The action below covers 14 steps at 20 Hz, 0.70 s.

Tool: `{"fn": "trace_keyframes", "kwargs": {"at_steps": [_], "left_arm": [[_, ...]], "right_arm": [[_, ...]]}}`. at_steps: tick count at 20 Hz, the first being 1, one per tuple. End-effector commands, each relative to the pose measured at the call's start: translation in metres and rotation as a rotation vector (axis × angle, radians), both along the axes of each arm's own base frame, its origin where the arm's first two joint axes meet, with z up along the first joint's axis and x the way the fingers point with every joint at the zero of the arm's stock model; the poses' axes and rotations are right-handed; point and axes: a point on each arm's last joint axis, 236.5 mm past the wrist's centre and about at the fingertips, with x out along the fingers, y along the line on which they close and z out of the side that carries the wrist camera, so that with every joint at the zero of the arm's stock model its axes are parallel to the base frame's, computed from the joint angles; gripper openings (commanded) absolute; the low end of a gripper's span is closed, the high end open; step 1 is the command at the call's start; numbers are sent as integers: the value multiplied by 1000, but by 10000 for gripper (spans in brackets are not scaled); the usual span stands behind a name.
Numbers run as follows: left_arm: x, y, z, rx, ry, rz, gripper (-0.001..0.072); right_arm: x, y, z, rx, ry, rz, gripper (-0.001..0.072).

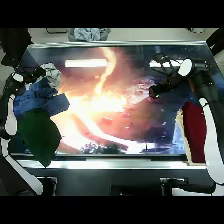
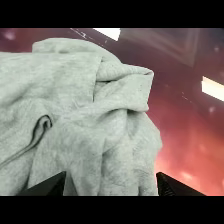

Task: Fold the shirts.

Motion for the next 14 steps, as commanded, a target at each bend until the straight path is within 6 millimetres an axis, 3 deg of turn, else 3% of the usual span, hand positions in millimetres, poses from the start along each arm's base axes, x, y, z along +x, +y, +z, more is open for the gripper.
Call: {"fn": "trace_keyframes", "kwargs": {"at_steps": [1, 7, 9, 10, 11, 12, 13, 14], "left_arm": [[5, -7, -9, 110, -1, -66, 697], [4, -10, -27, 195, 38, -96, 691], [6, -11, -28, 196, 35, -96, 646], [7, -11, -27, 190, 28, -88, 564], [8, -11, -24, 192, 18, -84, 554], [10, -10, -18, 190, 7, -80, 591], [12, -10, -5, 196, -13, -78, 720], [11, -10, 18, 204, -37, -81, 720]], "right_arm": [[-3, 8, 0, 34, 14, 6, 615], [-9, 16, 0, 71, 44, -4, 614], [-11, 18, 0, 80, 51, -3, 615], [-12, 18, -1, 82, 58, -7, 615], [-13, 18, -1, 81, 63, -6, 615], [-14, 18, -1, 81, 65, -6, 615], [-14, 18, -1, 81, 66, -6, 615], [-14, 18, -1, 81, 66, -5, 615]]}}
